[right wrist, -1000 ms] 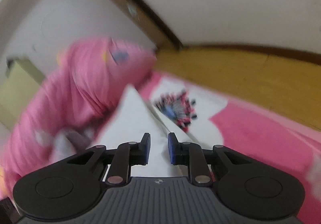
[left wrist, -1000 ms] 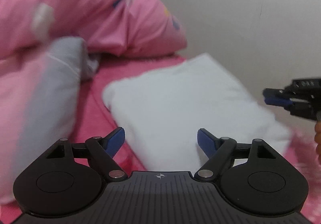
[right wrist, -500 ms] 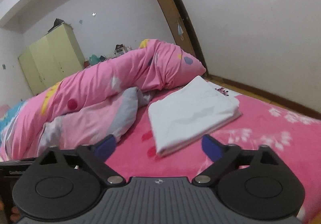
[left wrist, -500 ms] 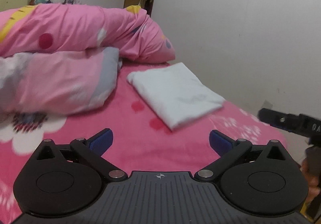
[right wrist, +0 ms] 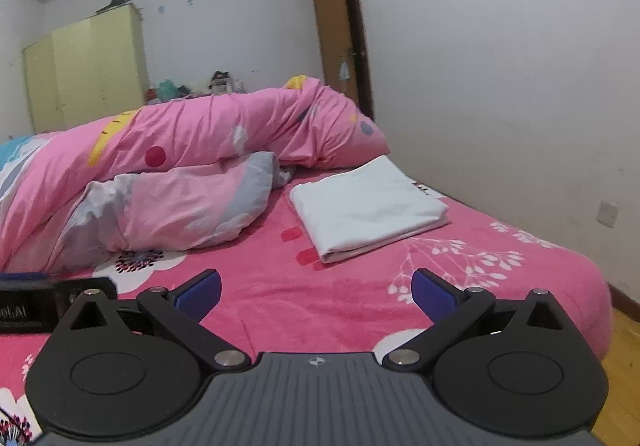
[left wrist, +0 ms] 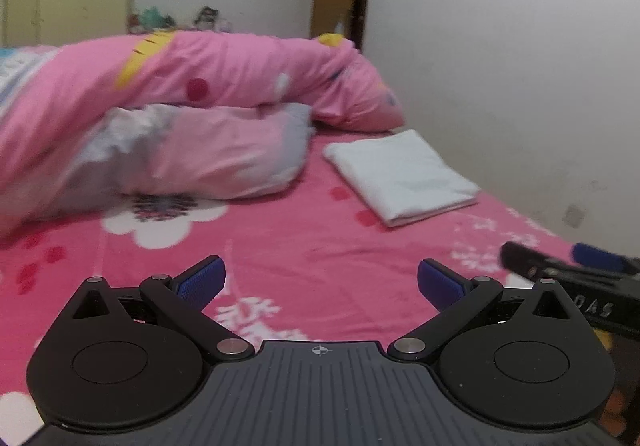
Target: Fold clothes
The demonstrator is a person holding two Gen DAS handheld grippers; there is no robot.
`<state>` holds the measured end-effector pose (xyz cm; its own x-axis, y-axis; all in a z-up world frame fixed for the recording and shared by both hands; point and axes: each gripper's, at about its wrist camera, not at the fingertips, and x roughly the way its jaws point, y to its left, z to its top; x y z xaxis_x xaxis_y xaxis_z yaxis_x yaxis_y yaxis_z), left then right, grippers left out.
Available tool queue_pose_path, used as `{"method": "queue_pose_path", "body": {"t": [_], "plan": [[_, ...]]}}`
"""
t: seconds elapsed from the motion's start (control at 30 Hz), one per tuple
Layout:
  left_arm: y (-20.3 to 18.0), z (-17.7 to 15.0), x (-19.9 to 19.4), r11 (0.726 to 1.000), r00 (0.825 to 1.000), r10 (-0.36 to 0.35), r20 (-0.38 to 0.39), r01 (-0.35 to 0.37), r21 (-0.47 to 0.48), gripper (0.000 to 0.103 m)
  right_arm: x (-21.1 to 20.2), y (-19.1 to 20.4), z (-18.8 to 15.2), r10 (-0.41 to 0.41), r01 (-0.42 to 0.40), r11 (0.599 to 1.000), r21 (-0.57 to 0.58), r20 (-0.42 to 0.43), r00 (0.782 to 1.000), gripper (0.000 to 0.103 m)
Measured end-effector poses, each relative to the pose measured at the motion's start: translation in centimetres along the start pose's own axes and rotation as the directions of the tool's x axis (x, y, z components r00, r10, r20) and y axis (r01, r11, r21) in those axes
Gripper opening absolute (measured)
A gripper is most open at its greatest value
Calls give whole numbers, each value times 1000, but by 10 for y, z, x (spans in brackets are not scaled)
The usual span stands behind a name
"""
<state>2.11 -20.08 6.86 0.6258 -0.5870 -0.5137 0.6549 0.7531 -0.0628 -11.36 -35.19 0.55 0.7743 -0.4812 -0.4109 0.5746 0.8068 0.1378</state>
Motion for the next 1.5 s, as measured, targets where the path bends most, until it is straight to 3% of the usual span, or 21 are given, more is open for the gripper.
{"method": "queue_pose_path", "body": {"t": [0.23,0.37,0.77,1.0,1.5], "plan": [[-3,-3,-19,992,987,119,108,-123,37,103,-9,9,3,-54,55,998,41,-17,998,103],[-2,1,-21,996,991,82,101,-86,31,103,-7,13,4,-106,107,994,30,-29,994,103],[3,0,-16,996,992,85,94,-86,9,103,-5,32,0,-245,244,969,-49,-11,970,103],[2,0,-17,997,992,78,97,-79,8,103,-3,33,5,-234,233,972,-34,-33,972,103],[16,-2,-10,999,1000,-4,-2,4,-44,103,0,40,7,-256,253,965,-70,-46,966,103]]}}
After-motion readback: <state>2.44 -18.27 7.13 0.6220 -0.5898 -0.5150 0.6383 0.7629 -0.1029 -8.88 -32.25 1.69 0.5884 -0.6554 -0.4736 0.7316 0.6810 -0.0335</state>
